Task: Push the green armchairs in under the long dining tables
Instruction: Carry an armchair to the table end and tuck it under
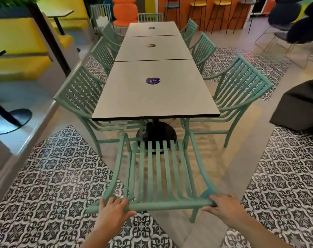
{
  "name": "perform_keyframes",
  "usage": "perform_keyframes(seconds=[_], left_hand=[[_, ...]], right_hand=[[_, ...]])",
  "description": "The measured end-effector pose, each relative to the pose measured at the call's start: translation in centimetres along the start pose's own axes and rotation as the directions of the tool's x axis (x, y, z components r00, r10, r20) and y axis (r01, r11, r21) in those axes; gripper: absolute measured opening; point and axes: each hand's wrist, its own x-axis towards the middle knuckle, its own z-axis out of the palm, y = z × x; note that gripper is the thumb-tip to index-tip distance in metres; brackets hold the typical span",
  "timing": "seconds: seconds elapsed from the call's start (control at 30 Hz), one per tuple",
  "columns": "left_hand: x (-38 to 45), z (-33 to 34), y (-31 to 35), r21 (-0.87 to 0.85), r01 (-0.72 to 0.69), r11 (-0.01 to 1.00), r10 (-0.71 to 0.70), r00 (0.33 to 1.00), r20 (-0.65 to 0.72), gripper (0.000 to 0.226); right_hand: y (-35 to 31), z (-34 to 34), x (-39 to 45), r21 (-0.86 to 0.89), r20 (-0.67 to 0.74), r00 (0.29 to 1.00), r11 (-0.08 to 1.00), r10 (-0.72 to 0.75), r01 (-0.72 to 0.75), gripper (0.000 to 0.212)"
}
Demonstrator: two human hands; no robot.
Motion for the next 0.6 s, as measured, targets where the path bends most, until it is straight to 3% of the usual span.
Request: perform_keyframes(seconds=[0.3, 0.6], left_hand=[[-0.8, -1.7, 0.8, 0.017, 0.019, 1.0, -0.02, 0.998, 0.055, 0.087], [-1.8, -1.6, 0.4, 0.023, 0.038, 0.999, -0.04, 0.994, 0.097, 0.1]], right_hand=[[0.1, 0.2, -0.1, 0.026, 0.007, 1.0, 1.0, 0.0, 0.0, 0.094], [-0.5, 0.9, -0.6, 0.04, -0.001, 1.0, 0.999, 0.024, -0.024, 0.102]])
